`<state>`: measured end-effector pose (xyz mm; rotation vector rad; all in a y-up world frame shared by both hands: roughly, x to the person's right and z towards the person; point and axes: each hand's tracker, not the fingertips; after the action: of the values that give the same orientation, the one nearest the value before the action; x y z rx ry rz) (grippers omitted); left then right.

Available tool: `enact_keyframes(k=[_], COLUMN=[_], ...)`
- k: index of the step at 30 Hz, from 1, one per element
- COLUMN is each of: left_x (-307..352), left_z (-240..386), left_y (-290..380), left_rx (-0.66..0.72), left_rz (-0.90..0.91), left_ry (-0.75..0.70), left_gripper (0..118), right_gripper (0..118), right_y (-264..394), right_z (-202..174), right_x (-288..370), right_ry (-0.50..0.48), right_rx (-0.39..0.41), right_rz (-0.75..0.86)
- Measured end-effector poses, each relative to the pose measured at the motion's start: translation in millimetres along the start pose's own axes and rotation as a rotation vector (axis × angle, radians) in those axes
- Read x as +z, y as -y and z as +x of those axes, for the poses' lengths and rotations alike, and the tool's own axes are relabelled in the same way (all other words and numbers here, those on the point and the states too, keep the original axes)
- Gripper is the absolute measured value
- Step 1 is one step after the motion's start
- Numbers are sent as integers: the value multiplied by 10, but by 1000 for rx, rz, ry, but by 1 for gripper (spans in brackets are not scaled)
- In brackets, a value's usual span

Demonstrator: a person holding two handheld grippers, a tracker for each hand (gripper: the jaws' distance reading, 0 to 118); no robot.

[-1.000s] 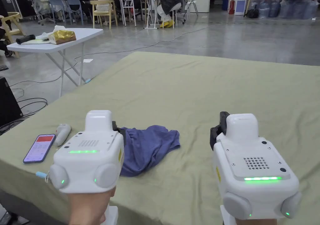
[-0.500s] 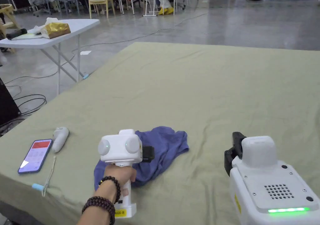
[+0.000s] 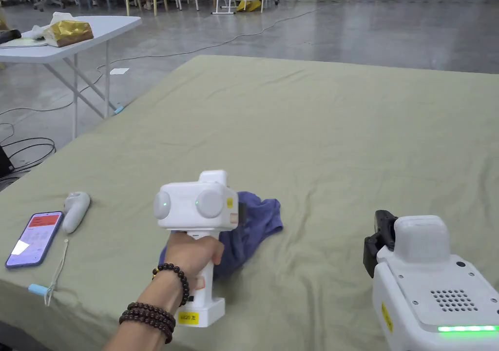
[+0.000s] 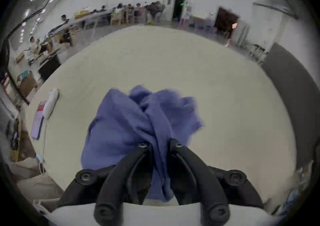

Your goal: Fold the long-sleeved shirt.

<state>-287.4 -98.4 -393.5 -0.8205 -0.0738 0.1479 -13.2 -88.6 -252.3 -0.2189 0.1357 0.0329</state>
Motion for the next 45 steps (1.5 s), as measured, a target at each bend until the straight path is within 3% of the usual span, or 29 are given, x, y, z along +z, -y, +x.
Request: enact_keyframes(k=[6, 12, 15, 19, 20, 21, 23, 24, 31, 34, 35, 37, 38, 39, 42, 45], left_x=[122, -343, -551, -601, -675, -657, -543, -470, 511, 829, 914, 1033, 1070, 1080, 1029, 965], left_z=[1561, 3115, 3636, 3836, 3813, 3755, 3615, 3498, 2367, 1944, 1820, 1599, 1486, 1373, 1136, 1173], left_y=[-76, 345, 659, 954, 944, 936, 867, 796, 847, 1085, 1194, 1381, 1469, 1554, 1579, 1531], left_rx=[-178, -297, -340, -392, -395, -392, -384, -381, -221, -213, -225, -233, -226, -199, -129, -145], left_rz=[20, -102, -158, -157, -152, -143, -86, -45, 272, 332, 351, 364, 352, 334, 278, 274], left_ry=[286, 515, 541, 491, 483, 485, 522, 518, 343, 259, 239, 177, 163, 123, 169, 178], left_gripper=[10, 10, 10, 11, 17, 38, 110, 118, 117, 109, 95, 55, 19, 0, 0, 0], right_gripper=[0, 0, 0, 0, 0, 0, 0, 0, 0, 0, 0, 0, 0, 0, 0, 0], right_y=[-79, -82, -31, 41, 60, 77, 105, 113, 120, 119, 119, 119, 125, 126, 113, 93], right_z=[596, 1376, 1693, 1923, 1940, 1952, 1931, 1913, 1671, 1585, 1557, 1510, 1494, 1474, 1432, 1405], right_x=[354, 775, 936, 1077, 1081, 1079, 1057, 1035, 951, 962, 973, 1001, 1010, 1023, 1048, 1061], right_ry=[144, 343, 430, 480, 485, 488, 479, 467, 376, 346, 338, 329, 325, 322, 318, 318], right_rx=[-46, -88, -104, -123, -123, -124, -130, -133, -117, -106, -101, -95, -92, -89, -79, -81], right_rz=[44, 50, 32, 16, 12, 8, 1, -2, 3, 3, 2, 3, 3, 3, 2, 5])
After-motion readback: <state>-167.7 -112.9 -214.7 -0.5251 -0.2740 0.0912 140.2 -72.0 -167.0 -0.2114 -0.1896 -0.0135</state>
